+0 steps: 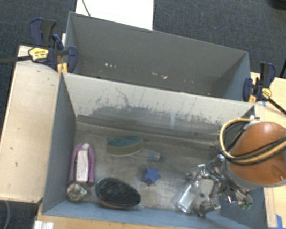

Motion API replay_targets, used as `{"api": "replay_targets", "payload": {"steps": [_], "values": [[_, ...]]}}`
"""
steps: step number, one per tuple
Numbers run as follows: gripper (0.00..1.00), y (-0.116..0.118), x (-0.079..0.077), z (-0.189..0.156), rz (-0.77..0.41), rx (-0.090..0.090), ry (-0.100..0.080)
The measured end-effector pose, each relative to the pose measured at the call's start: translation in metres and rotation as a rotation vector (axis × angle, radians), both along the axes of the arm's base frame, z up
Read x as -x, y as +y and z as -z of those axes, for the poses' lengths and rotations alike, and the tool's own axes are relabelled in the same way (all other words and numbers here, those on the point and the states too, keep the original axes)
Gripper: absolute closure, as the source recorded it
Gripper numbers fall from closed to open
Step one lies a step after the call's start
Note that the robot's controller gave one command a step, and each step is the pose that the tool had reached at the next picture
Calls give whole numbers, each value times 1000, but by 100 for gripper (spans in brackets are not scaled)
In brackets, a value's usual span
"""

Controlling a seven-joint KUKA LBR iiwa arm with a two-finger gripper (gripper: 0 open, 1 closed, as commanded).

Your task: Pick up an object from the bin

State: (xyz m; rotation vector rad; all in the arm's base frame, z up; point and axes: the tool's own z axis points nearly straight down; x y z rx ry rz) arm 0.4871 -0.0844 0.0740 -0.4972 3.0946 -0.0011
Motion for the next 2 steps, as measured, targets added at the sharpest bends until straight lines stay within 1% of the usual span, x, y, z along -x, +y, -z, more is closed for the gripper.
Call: {"api": "replay_targets", "payload": {"steps": [1,2], "values": [[100,-1,-1,-1,-3,1,-3],[100,0,-6,-144,-151,3,-3]]}}
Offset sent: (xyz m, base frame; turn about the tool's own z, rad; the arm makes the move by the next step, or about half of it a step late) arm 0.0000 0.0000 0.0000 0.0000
